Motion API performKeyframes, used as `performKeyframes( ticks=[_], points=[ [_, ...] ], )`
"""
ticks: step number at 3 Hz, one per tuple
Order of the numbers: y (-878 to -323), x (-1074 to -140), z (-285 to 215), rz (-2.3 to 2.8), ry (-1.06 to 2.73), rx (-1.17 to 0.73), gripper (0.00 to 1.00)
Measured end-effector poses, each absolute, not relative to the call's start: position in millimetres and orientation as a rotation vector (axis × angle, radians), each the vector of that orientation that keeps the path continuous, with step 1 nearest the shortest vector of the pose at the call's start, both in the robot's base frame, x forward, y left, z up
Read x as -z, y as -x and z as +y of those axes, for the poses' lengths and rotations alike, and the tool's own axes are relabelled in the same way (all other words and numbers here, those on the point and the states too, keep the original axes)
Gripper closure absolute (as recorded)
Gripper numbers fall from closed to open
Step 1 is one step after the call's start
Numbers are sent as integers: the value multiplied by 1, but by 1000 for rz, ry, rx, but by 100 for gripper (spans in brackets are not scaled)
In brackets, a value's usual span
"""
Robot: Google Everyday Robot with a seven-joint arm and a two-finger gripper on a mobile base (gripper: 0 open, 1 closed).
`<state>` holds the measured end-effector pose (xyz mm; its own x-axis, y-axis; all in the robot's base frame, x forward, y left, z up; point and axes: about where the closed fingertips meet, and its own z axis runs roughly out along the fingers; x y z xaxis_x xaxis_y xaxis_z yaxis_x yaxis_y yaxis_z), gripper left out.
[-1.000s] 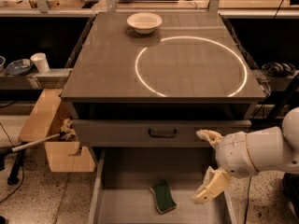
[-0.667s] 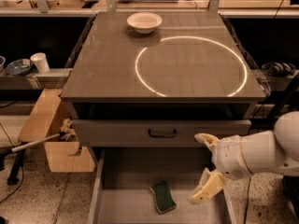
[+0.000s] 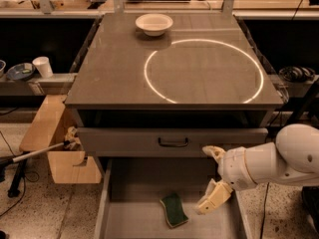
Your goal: Pick sponge from middle drawer and place on counter
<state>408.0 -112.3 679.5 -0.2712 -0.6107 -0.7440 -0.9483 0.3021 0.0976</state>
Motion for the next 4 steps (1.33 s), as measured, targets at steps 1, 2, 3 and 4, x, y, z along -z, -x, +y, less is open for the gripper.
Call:
performKeyframes(
  ticks=[1, 2, 3, 4],
  points=[
    [-411, -676, -109, 1965, 1400, -744, 0],
    [-416, -656, -108, 1997, 1396, -773, 0],
    [-418, -638, -109, 2034, 1394, -780, 0],
    [-419, -606, -110, 2123, 1394, -771, 0]
  ],
)
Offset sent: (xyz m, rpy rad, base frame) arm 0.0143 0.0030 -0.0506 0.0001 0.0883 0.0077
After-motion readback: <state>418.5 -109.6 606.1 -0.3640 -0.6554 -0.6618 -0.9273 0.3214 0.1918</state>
